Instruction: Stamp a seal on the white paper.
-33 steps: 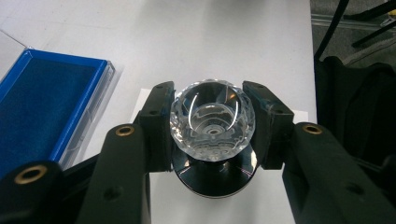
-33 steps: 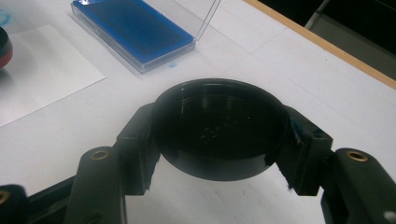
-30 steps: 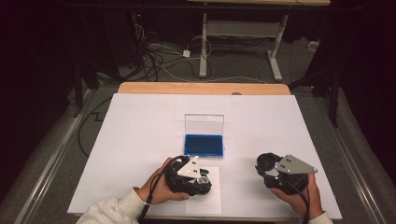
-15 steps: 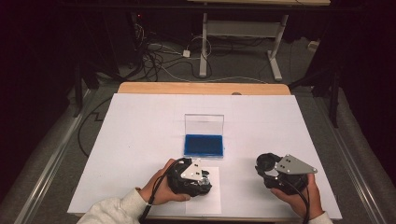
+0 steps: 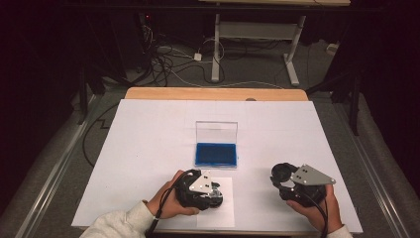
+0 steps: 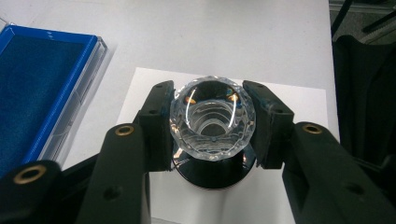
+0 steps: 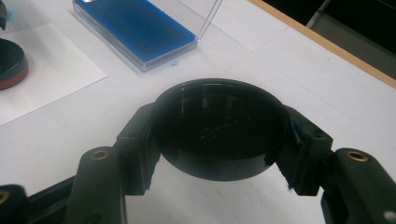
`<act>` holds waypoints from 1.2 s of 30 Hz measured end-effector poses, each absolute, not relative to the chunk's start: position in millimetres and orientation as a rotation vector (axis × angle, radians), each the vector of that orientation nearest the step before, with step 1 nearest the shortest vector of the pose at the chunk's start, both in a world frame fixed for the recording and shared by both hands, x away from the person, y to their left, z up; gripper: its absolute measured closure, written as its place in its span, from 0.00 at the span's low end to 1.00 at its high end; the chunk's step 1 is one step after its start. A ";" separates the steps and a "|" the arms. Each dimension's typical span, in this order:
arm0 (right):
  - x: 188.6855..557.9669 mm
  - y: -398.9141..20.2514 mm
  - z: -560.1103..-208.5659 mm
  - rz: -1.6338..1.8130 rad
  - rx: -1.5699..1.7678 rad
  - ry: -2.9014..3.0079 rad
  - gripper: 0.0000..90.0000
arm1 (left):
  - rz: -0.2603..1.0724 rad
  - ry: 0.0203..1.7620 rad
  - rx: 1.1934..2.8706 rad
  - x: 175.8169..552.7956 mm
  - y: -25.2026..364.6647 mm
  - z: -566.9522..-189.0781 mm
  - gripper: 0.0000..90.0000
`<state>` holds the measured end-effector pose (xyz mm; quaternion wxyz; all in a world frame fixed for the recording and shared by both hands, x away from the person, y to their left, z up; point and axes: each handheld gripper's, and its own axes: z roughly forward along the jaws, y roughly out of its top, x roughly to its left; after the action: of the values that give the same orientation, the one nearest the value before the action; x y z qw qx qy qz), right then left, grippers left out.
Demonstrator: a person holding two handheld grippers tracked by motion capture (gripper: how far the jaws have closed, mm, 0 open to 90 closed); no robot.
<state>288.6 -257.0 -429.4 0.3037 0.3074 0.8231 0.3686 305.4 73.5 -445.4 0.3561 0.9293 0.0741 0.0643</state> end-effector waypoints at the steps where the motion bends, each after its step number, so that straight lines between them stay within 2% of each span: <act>1: 288.6 -256.7 -429.4 0.978 0.812 2.182 0.42 | 0.165 0.192 2.402 305.6 73.3 -445.2 0.61; 36: 289.5 -255.0 -430.2 0.973 0.806 2.189 0.42 | 0.161 0.204 2.410 306.5 70.6 -445.5 0.61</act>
<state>289.5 -255.0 -430.2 0.3023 0.3040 0.8255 0.3669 306.5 70.6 -445.5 0.3510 0.9310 0.0789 0.0621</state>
